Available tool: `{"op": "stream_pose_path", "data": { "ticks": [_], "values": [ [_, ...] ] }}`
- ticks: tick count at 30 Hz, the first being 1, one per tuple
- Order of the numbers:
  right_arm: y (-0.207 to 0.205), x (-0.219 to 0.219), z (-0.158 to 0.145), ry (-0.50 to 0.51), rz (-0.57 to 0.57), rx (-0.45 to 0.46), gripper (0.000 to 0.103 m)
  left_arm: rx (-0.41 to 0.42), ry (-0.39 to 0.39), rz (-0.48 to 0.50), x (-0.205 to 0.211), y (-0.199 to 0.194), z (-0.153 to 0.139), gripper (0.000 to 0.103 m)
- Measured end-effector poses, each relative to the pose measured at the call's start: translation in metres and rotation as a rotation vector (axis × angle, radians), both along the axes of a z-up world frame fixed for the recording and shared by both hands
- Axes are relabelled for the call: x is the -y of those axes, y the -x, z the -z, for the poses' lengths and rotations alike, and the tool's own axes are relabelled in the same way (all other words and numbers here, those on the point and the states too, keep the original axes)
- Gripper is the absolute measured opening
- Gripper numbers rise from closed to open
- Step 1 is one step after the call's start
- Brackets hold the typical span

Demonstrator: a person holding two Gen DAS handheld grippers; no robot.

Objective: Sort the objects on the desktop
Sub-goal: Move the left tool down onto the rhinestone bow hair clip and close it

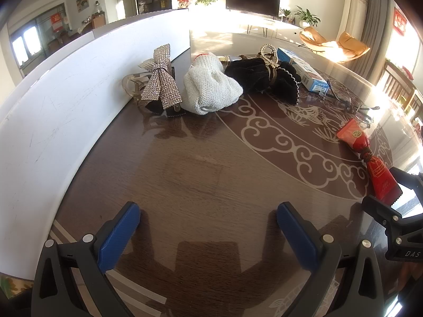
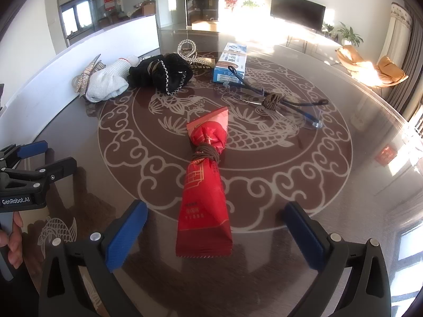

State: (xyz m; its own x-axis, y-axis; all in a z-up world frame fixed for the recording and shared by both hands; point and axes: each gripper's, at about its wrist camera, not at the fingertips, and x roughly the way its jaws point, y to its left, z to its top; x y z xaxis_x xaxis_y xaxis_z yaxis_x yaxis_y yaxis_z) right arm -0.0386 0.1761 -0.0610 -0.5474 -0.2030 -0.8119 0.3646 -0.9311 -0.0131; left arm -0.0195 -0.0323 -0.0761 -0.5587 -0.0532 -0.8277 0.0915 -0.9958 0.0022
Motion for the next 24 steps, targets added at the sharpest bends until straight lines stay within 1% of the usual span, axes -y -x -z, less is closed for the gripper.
{"op": "stream_pose_path", "data": {
  "ticks": [5,6,8,9,10,13,16,18,20,24],
  "values": [
    [0.0,0.0,0.0,0.0,0.0,0.0,0.103,0.016,-0.004,-0.003,-0.001,0.003,-0.001,0.103],
    [0.0,0.0,0.0,0.0,0.0,0.0,0.103,0.002,-0.003,-0.004,-0.002,0.002,-0.004,0.103],
    [0.0,0.0,0.0,0.0,0.0,0.0,0.103,-0.057,0.003,-0.028,0.0,0.003,-0.014,0.103],
    [0.0,0.0,0.0,0.0,0.0,0.0,0.103,-0.088,-0.008,-0.047,0.003,0.006,-0.019,0.103],
    [0.0,0.0,0.0,0.0,0.0,0.0,0.103,-0.108,-0.017,-0.08,0.007,0.011,-0.022,0.103],
    [0.0,0.0,0.0,0.0,0.0,0.0,0.103,-0.111,-0.035,-0.224,0.026,0.036,-0.031,0.103],
    [0.0,0.0,0.0,0.002,-0.002,0.001,0.103,-0.122,-0.1,-0.434,0.053,0.057,-0.036,0.103],
    [0.0,0.001,0.0,0.001,-0.004,0.001,0.103,-0.134,-0.147,-0.555,0.067,0.067,-0.038,0.103],
    [0.0,0.001,0.0,0.001,-0.004,0.001,0.103,-0.151,-0.154,-0.623,0.072,0.077,-0.042,0.103],
    [0.0,0.001,0.0,0.004,-0.008,0.002,0.103,-0.146,-0.121,-0.686,0.077,0.099,-0.042,0.103]
  ]
}}
